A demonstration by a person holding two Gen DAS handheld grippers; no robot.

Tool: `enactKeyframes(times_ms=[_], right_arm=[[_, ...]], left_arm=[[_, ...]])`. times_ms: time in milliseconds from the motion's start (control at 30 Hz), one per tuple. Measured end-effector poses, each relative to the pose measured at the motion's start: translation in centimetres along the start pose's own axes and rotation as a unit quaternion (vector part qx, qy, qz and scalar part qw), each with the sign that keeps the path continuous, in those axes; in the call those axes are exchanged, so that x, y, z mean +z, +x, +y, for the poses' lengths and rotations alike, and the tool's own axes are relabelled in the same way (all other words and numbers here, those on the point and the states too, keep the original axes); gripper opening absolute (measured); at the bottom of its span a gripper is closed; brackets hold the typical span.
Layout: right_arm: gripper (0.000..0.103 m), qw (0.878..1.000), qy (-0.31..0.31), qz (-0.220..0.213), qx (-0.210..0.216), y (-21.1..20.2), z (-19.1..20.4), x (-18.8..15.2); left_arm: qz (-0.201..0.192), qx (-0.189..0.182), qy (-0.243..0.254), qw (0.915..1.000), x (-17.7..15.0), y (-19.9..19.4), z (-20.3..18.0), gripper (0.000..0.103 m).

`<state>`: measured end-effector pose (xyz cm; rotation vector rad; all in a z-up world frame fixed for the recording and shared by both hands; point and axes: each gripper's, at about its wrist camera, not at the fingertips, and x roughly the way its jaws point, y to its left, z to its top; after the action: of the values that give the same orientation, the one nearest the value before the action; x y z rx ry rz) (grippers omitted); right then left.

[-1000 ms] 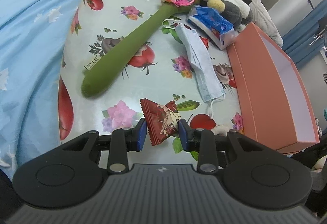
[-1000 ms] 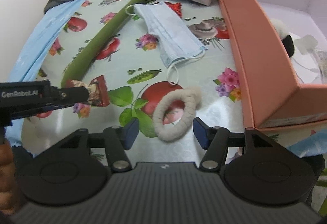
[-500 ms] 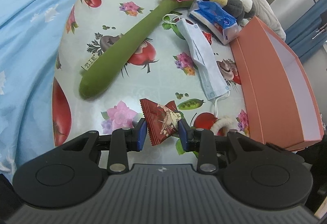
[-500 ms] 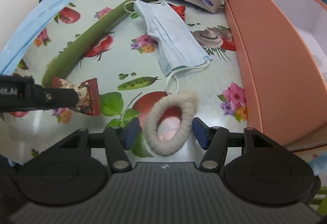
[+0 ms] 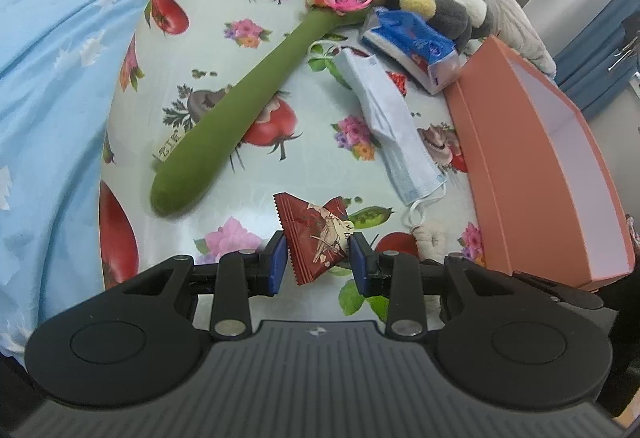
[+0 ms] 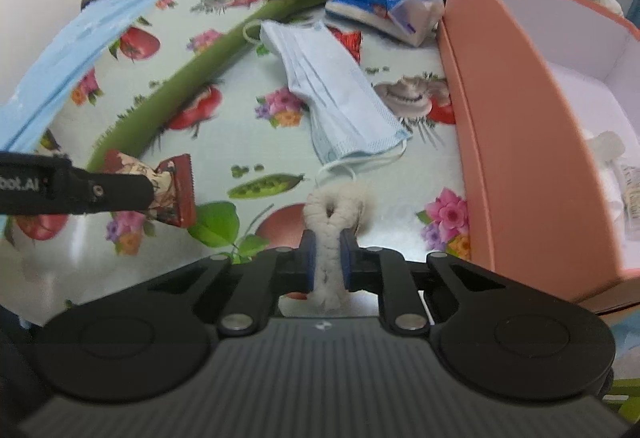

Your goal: Organize soft objects

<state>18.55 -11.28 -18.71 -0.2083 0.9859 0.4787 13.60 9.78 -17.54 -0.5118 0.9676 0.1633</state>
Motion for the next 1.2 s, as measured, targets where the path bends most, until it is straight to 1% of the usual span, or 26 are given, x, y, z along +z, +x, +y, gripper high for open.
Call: enactKeyframes(times_ms=[233, 333, 500, 833, 1033, 1200], right_arm=[[0.016, 0.999, 0.014, -0.036, 0.008, -4.1, -0.5, 0.7], [0.016, 0.998, 0.017, -0.051, 0.01, -6.0, -0.7, 0.7], [0.016, 0.997, 0.023, -0.078, 0.015, -9.2, -0.9, 0.9], [0.016, 0.987, 0.042, -0.149, 0.031, -16.8, -1.4, 0.8], [0.016, 0.983, 0.057, -0.172, 0.026, -19.6, -2.1, 0.1], [0.016, 0.981, 0.067, -0.184, 0.011, -21.4, -3.2, -0.7]], left_arm=[[-0.021, -0.02, 0.02, 0.9994, 0.3, -3.3, -1.8, 0.039], [-0.034, -0.022, 0.036, 0.9985, 0.2, -4.8, -2.7, 0.039], [-0.049, -0.033, 0.046, 0.9972, 0.1, -7.2, -3.8, 0.039], [-0.085, -0.061, 0.074, 0.9918, -1.3, -12.4, -6.3, 0.039], [-0.101, -0.08, 0.093, 0.9873, -2.4, -14.8, -8.0, 0.039], [-0.105, -0.1, 0.107, 0.9836, -2.8, -15.6, -9.9, 0.039]])
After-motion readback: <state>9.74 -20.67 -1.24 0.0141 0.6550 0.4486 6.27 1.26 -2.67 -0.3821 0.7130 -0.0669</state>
